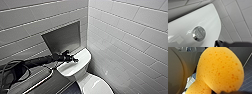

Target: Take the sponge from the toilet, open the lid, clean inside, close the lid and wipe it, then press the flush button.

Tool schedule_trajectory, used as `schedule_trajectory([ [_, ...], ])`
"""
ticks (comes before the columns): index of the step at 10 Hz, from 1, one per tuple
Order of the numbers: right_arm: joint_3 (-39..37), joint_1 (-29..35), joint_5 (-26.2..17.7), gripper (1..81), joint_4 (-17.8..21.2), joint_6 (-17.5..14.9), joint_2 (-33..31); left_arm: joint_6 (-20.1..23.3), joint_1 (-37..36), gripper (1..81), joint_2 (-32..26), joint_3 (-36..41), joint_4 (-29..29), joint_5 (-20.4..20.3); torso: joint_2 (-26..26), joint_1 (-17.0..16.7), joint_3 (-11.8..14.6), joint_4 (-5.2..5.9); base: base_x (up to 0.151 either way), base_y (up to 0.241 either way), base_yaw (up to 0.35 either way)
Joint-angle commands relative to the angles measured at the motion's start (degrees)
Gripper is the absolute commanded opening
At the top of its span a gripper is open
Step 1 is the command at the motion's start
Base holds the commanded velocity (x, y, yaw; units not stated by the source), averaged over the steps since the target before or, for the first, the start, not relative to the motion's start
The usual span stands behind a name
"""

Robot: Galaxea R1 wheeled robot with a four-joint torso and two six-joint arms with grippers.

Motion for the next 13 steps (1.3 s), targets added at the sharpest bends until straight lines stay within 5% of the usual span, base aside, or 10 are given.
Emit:
schedule_trajectory([
  [1, 1.0, 0.5, -5.0, 1.0, 0.4, -0.2, -0.7, 0.5, -5.1, 1.0, -13.1, 16.7, 0.5, 6.2, 0.0, 0.0, 0.0, 0.00, 0.000, 0.000, 0.000],
  [4, 0.2, 0.6, -5.0, 1.0, 0.5, -0.2, -0.8, 0.8, 4.7, 1.0, -24.2, 29.3, 6.6, 6.0, 0.0, 0.0, 0.0, 0.00, 0.000, 0.000, 0.000],
  [6, -0.5, 0.6, -5.0, 1.0, 0.4, -0.1, -0.6, 0.8, 12.6, 1.0, -30.7, 36.9, 11.3, 5.7, 0.0, 0.0, 5.4, 0.00, 0.000, 0.000, 0.000],
  [7, -0.8, 0.6, -5.0, 1.0, 0.4, -0.2, -0.5, 0.9, 17.5, 1.0, -33.0, 39.0, 14.2, 5.4, 0.0, 0.0, 6.1, 0.00, 0.000, 0.000, 0.000],
  [8, -1.1, 0.6, -5.0, 1.0, 0.4, -0.2, -0.4, 1.1, 23.4, 1.0, -33.6, 39.3, 15.9, 4.6, 0.0, 0.0, 7.6, 0.00, 0.000, 0.000, 0.000],
  [10, -2.1, 0.6, -4.9, 1.0, 0.5, -0.1, -0.1, 1.9, 36.7, 1.0, -31.9, 38.4, 23.2, -3.5, 0.0, 0.0, 11.5, 0.00, 0.000, 0.000, 0.000],
  [13, -3.7, 0.5, -4.9, 1.0, 0.5, -0.1, 0.5, 1.9, 51.6, 1.0, -22.6, 29.3, 31.0, -9.0, 0.0, 0.0, 17.5, 0.00, 0.000, 0.000, 0.000],
])
